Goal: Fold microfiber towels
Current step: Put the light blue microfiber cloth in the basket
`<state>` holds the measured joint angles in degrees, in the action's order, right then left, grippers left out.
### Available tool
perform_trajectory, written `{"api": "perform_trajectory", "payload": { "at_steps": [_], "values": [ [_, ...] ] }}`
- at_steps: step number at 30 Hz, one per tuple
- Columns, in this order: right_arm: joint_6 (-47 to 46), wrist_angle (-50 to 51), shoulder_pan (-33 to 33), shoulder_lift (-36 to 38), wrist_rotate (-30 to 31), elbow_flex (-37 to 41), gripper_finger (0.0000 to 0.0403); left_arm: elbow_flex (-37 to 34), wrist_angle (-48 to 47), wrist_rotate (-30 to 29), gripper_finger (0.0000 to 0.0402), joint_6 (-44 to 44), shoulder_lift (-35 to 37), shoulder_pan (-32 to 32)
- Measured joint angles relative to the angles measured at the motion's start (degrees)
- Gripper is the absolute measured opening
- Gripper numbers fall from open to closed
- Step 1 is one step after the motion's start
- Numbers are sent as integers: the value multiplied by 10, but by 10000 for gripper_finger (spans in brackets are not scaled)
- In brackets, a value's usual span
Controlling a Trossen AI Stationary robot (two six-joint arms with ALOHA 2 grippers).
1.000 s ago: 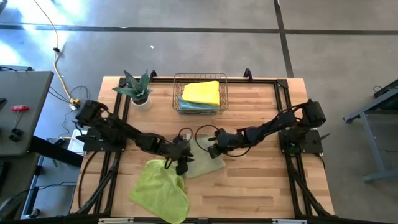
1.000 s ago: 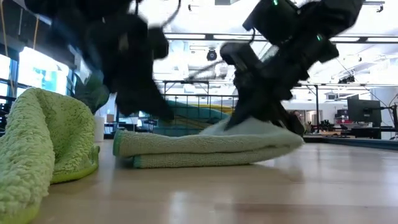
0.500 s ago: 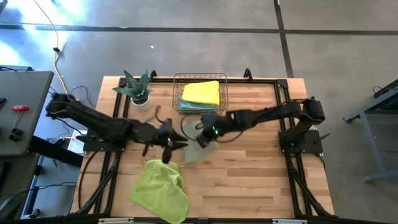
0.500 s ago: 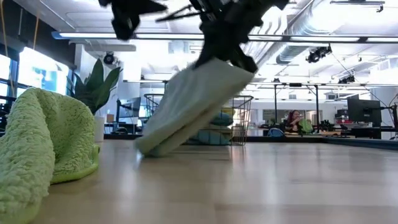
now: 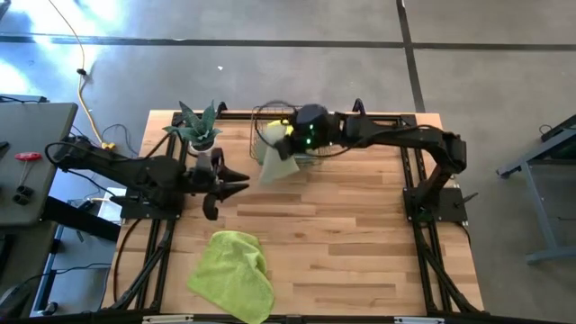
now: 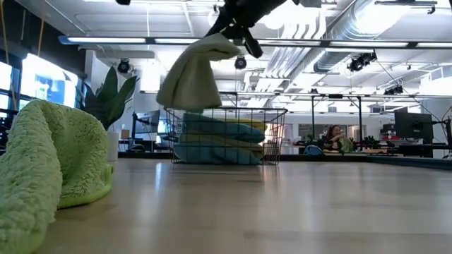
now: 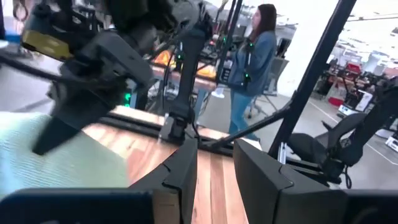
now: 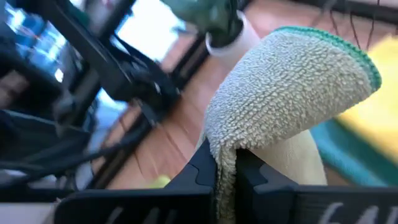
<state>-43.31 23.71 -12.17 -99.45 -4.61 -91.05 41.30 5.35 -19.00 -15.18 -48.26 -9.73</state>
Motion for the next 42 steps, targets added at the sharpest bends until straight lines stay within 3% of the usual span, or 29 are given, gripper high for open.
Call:
{"api": "perform_trajectory", "payload": {
  "at_steps": [12,21,25,28,31,35,42],
  "values": [
    [-17,-130,-88,-13,-39,-16,0,0,0,-50,94,25,6,0],
    [-33,-230,-153,-90,-129,-16,0,0,0,-94,94,23,6,0],
    [-15,-245,-165,-91,-160,-16,0,0,0,-121,94,24,6,0],
    [11,-185,-168,-88,-171,-16,0,0,0,-134,94,28,6,0],
    [33,-53,-171,-88,-160,-16,0,0,0,-139,94,29,6,0],
    [69,95,-172,-90,-63,-16,0,0,0,-148,94,41,6,0],
    [92,125,-171,-90,-13,-16,0,0,0,-149,94,58,6,19]
  ]
}}
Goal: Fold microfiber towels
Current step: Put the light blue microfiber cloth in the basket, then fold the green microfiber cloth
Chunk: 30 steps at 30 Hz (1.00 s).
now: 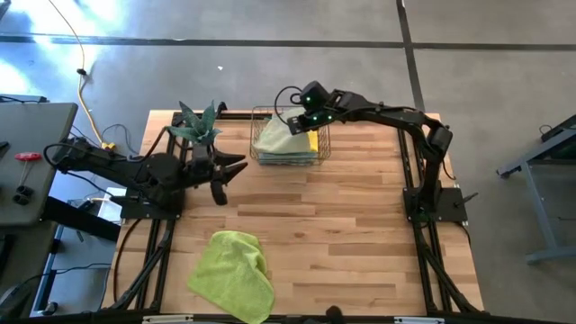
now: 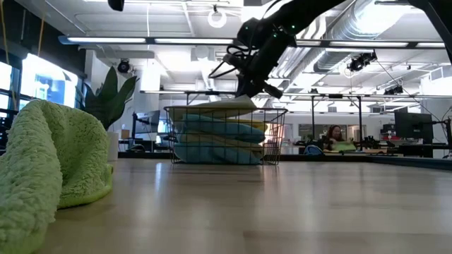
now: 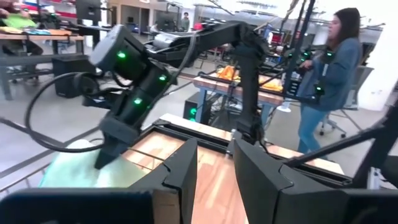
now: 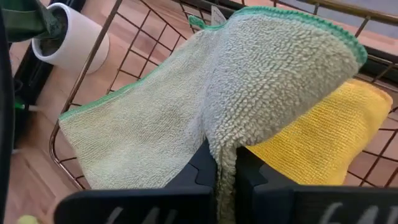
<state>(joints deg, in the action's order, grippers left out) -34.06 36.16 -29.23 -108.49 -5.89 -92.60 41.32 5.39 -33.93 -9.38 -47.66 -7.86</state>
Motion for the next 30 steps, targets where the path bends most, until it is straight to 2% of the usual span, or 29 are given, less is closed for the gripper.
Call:
{"api": "perform_trajectory", "payload": {
  "at_steps": [5,15,20,25,30],
  "values": [
    [13,9,0,0,14,0,23,0,0,3,94,0,0,13],
    [92,44,-15,20,-5,0,148,0,-28,7,94,-14,0,15],
    [128,123,-32,56,-3,-36,176,0,-78,10,94,-70,-3,15],
    [161,190,-17,102,5,-75,175,1,-134,84,94,-139,-25,14],
    [166,205,50,156,25,-78,170,0,-188,174,94,-201,-77,-4]
  ]
}}
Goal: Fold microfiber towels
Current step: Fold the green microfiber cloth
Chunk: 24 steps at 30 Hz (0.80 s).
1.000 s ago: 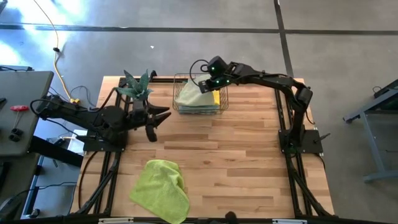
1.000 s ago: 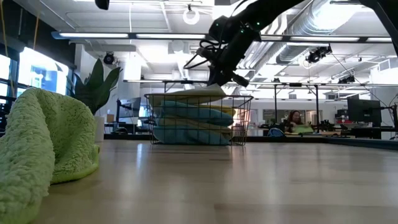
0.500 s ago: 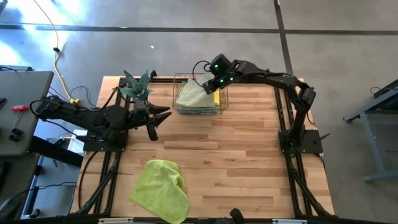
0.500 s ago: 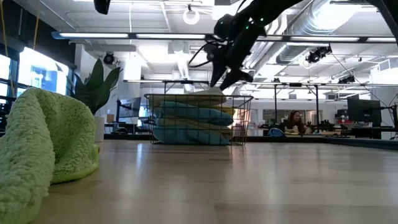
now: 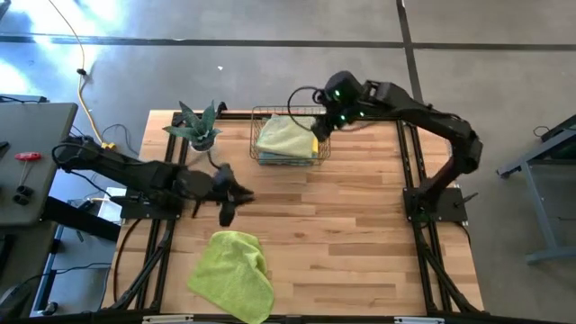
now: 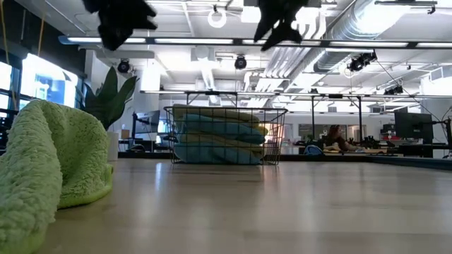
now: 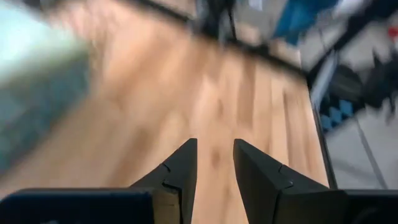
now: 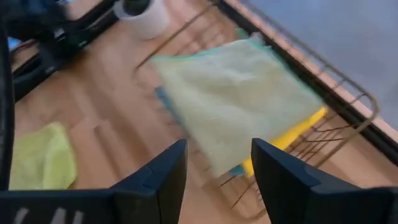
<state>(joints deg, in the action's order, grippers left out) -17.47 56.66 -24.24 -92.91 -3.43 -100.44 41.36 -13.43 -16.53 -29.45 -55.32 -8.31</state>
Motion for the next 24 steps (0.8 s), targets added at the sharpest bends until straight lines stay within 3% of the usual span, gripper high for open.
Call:
{"api": "perform_trajectory", "payload": {
  "at_steps": [11,17,24],
  "values": [
    [-101,48,200,52,136,0,167,0,-91,128,94,-74,-167,-113],
    [-180,87,288,49,223,0,167,0,-91,138,94,-81,-254,-196],
    [-239,124,345,48,271,0,167,0,-84,134,94,-121,-340,-271]
  ]
}}
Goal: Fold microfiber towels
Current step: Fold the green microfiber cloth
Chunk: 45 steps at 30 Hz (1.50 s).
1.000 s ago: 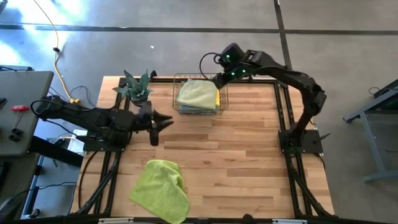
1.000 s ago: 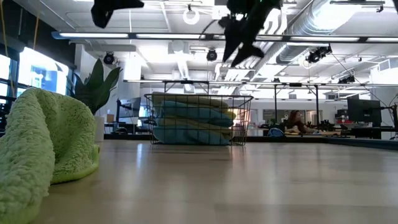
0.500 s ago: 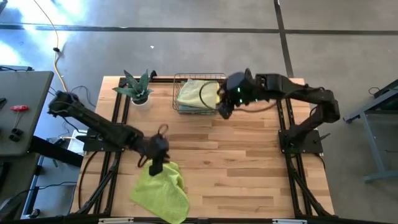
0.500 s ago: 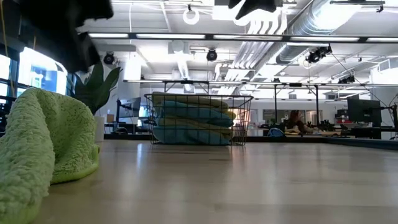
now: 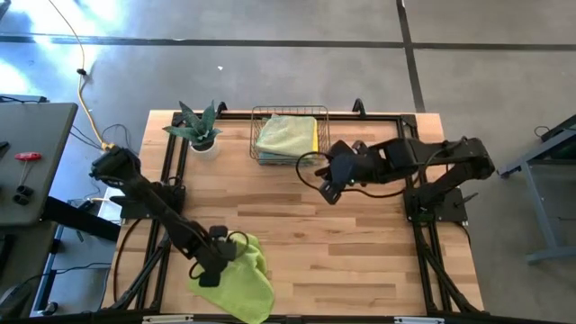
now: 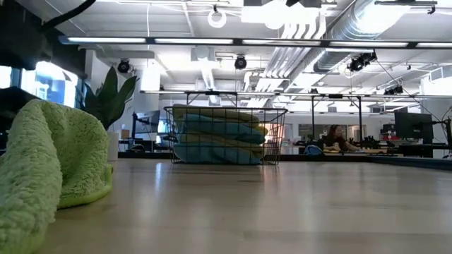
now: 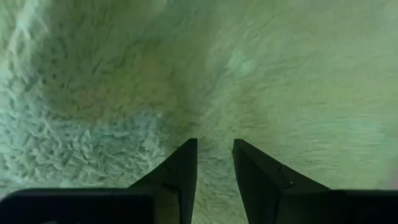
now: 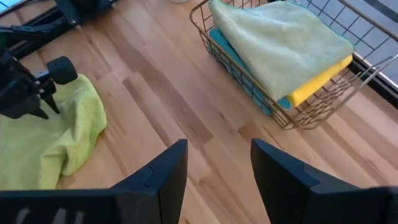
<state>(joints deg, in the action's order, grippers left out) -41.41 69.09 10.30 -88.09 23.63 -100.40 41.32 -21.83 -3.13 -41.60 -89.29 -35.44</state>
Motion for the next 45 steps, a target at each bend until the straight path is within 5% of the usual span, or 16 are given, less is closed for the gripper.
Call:
{"api": "perform_trajectory", "payload": {
  "at_steps": [9,19,23,27,34,40,45],
  "values": [
    [-52,19,35,0,4,0,167,2,46,-59,94,14,-31,36],
    [-96,19,69,0,37,0,167,0,147,-152,94,119,-38,170],
    [-105,19,75,0,50,0,167,0,186,-146,94,133,-41,228],
    [-116,19,75,0,58,0,167,-1,207,-75,94,134,-22,269],
    [-115,19,75,0,71,0,167,0,210,55,94,164,19,212],
    [-98,19,74,0,83,0,167,-1,201,6,94,212,-22,130],
    [-96,18,73,0,83,0,167,0,244,-18,94,211,-64,122]
  ]
}}
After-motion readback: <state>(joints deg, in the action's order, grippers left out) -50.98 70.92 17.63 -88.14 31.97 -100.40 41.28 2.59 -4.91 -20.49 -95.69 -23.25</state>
